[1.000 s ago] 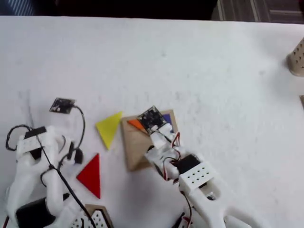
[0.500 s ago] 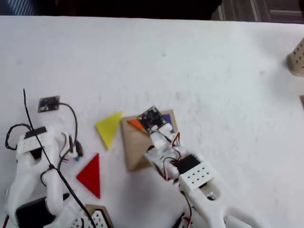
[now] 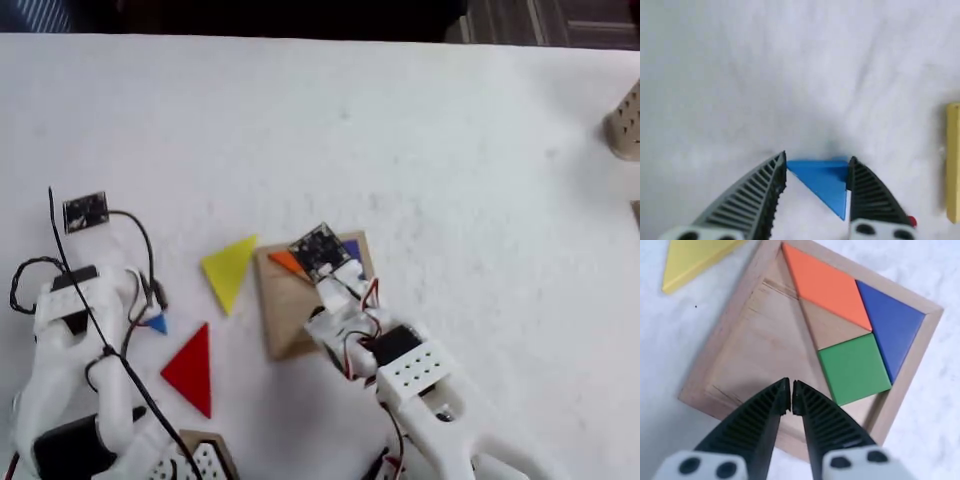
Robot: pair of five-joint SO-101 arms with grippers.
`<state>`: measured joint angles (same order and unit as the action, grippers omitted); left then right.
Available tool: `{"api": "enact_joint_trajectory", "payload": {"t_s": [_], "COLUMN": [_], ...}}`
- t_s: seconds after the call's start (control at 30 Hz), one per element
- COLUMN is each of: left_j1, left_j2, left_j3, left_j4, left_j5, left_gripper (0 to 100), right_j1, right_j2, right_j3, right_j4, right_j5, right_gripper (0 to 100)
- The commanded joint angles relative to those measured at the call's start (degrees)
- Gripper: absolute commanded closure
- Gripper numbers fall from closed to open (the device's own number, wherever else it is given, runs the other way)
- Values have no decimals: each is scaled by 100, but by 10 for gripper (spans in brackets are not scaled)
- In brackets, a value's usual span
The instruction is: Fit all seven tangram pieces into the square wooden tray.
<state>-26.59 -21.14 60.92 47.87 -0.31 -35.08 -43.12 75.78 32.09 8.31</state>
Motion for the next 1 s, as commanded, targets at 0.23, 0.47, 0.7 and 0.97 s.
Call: {"api": "enact_joint_trajectory", "payload": {"t_s": [0.23,0.47,0.7,0.97], "left_j1": [101,101,101,101], "left_j2": [-101,-101,-119,-127], "left_j3": [-123,-123,-123,-123], "left_j4": [-360,-343,-334,-343], "left_j5": [26,18,18,18], "left_gripper": [968,968,968,968], "right_j1": [189,198,198,207], "right_j2": [-154,-154,-154,-198], "right_j3": [-26,-18,-18,79], "right_j4": [4,4,40,4], "right_j5": [97,97,97,97], "right_gripper": [981,981,981,981]}}
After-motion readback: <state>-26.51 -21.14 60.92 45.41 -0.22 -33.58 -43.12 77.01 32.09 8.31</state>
